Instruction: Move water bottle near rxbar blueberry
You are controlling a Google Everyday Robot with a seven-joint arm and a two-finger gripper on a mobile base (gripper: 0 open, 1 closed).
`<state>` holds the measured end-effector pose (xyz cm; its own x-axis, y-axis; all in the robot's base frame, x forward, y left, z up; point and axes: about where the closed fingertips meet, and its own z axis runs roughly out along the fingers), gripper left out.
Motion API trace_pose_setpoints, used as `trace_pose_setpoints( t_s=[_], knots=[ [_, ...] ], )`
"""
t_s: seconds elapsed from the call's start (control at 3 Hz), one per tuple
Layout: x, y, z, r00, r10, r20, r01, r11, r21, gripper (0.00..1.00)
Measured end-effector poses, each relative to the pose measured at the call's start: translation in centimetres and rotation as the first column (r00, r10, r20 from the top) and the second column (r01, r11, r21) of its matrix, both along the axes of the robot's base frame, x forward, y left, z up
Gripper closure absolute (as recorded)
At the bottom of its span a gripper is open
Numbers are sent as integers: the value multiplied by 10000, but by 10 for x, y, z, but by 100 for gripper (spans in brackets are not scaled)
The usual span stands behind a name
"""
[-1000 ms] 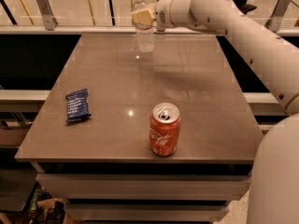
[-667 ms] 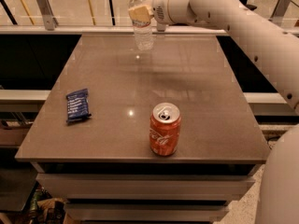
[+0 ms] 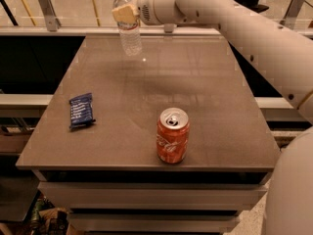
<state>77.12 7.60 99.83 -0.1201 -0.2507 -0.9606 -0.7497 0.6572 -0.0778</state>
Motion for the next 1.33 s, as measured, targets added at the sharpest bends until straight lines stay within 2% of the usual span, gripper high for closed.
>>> trace_pose_setpoints(
  t_s=[0.33, 0.67, 1.0, 1.33],
  knots=[
    [-9, 38, -6, 9986, 526, 2, -526, 9986, -13, 100],
    [-9, 41, -7, 9984, 563, 0, -563, 9984, -9, 100],
    [-5, 39, -4, 9960, 886, -137, -889, 9958, -223, 100],
    [-10, 45, 1, 9848, 1683, -423, -1705, 9837, -570, 100]
  ],
)
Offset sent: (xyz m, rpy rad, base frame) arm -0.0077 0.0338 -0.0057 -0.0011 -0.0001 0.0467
